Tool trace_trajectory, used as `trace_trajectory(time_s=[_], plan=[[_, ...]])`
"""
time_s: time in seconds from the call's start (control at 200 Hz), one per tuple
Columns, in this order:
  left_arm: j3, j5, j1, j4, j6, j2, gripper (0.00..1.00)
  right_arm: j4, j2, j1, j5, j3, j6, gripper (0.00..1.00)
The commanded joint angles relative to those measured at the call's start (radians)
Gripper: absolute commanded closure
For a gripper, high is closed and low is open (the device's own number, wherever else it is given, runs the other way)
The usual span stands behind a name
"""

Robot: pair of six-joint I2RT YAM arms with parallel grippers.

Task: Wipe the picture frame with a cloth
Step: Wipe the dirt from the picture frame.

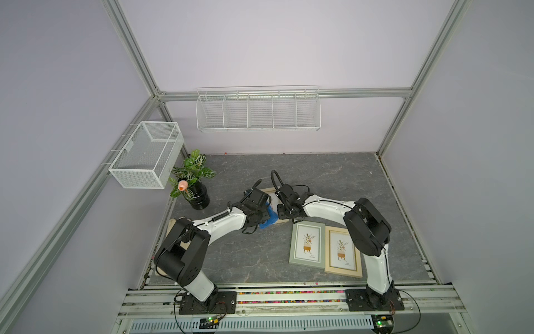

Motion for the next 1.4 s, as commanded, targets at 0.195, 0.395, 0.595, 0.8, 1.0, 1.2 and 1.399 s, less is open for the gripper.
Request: trace_trajectory(time_s=[0.195, 0.395, 0.595, 0.8, 1.0, 1.2, 1.399], plan=[[0.233, 0.069, 0.077, 0.028, 0.046, 0.228, 1.00, -0.062, 0.046, 0.002, 0.023, -0.051, 0.022, 0.93], [0.329, 0.086, 0.104, 0.047, 0.062, 0.325, 1.00, -0.060, 0.042, 0.004, 0.025, -0.058, 0.026, 0.93], [0.192, 0.114, 0.066, 0.077, 0.045, 0.226, 1.00, -0.051, 0.038, 0.003, 0.028, -0.070, 0.022, 0.93], [0.174, 0.162, 0.063, 0.134, 0.012, 0.238, 1.00, -0.049, 0.041, 0.003, 0.025, -0.067, 0.026, 0.93], [0.331, 0.148, 0.138, 0.096, 0.053, 0.343, 1.00, -0.057, 0.037, 0.009, 0.026, -0.067, 0.027, 0.93], [0.369, 0.147, 0.146, 0.055, 0.087, 0.343, 1.00, -0.052, 0.033, 0.010, 0.029, -0.080, 0.032, 0.93], [0.277, 0.152, 0.070, 0.064, 0.055, 0.274, 1.00, -0.054, 0.040, 0.010, 0.027, -0.071, 0.027, 0.93]])
